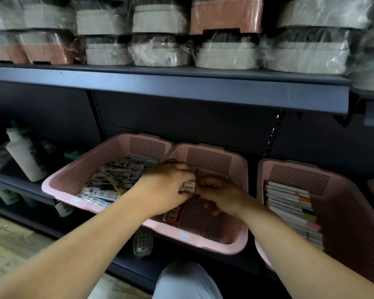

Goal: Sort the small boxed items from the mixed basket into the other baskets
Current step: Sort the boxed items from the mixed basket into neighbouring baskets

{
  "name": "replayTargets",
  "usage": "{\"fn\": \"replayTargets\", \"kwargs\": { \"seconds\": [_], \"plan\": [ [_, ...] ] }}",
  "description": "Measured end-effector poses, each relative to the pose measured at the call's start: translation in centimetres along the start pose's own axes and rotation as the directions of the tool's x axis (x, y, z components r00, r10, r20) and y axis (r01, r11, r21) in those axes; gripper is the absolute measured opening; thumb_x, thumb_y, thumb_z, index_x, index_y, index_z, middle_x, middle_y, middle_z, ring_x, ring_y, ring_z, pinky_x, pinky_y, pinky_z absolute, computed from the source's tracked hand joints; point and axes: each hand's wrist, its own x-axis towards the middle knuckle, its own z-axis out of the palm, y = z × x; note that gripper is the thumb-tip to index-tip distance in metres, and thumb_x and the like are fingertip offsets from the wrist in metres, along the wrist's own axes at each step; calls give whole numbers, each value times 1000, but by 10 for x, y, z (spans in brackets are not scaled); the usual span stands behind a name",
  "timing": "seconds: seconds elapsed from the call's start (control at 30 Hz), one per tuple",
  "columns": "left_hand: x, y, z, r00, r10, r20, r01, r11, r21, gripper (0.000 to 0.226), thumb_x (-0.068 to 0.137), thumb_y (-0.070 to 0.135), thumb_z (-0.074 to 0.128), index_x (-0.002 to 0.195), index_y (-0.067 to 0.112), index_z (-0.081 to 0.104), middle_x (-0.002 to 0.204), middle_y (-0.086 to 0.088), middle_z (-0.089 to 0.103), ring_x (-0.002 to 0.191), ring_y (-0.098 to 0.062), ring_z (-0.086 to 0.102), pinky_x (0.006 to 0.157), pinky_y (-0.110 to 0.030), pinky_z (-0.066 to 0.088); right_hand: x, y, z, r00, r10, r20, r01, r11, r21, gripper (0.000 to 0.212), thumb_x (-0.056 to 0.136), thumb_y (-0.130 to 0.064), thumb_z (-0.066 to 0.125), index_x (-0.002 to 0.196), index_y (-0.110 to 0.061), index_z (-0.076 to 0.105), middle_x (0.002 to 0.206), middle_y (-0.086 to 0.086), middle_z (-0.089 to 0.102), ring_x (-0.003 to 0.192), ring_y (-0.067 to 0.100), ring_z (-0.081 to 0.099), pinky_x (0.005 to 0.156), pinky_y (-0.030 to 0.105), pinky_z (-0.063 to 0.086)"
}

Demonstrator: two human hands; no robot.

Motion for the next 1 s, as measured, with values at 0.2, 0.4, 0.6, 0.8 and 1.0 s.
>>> {"fn": "replayTargets", "kwargs": {
  "seconds": [0.2, 0.4, 0.6, 0.8, 1.0],
  "plan": [
    [-4, -13, 4, 814, -193, 547, 179, 981, 79, 28, 84, 39, 81, 112, 35, 75, 98, 14, 69, 86, -10, 64, 73, -25, 54, 0, 12, -9, 996, -64, -60, 39, 934, -355, 16, 97, -42, 61, 85, -33, 68, 81, -11, 64, 77, 6, 62, 76, 31, 49],
    [-1, -19, 20, 734, -185, 653, 152, 983, 108, 20, 88, 25, 75, 106, 34, 76, 94, 11, 66, 85, -16, 62, 65, -26, 46, 4, 14, -10, 995, -82, -51, 53, 908, -415, 17, 95, -46, 61, 84, -34, 67, 84, -12, 66, 81, 0, 61, 76, 26, 46],
    [2, -20, 28, 745, -176, 644, 130, 984, 119, 12, 84, 22, 76, 95, 26, 74, 87, 6, 67, 80, -18, 62, 60, -26, 44, 4, 14, -10, 994, -91, -59, 61, 919, -390, 15, 95, -43, 63, 89, -30, 70, 87, -10, 68, 83, 3, 62, 78, 27, 47],
    [3, -18, 31, 746, -100, 658, 82, 995, 57, 35, 86, 15, 72, 114, 36, 74, 97, 14, 67, 81, -10, 59, 64, -22, 44, 4, 14, -10, 993, -99, -58, 70, 925, -374, 15, 95, -40, 64, 89, -27, 70, 85, -8, 68, 80, 3, 61, 74, 25, 45],
    [5, -18, 41, 752, -112, 650, 100, 993, 55, 36, 87, 8, 67, 104, 37, 77, 88, 17, 64, 81, -9, 61, 69, -21, 46, 6, 17, -10, 993, -106, -59, 73, 912, -405, 15, 95, -42, 63, 84, -32, 67, 84, -12, 66, 82, 3, 61, 76, 27, 45]
  ]
}}
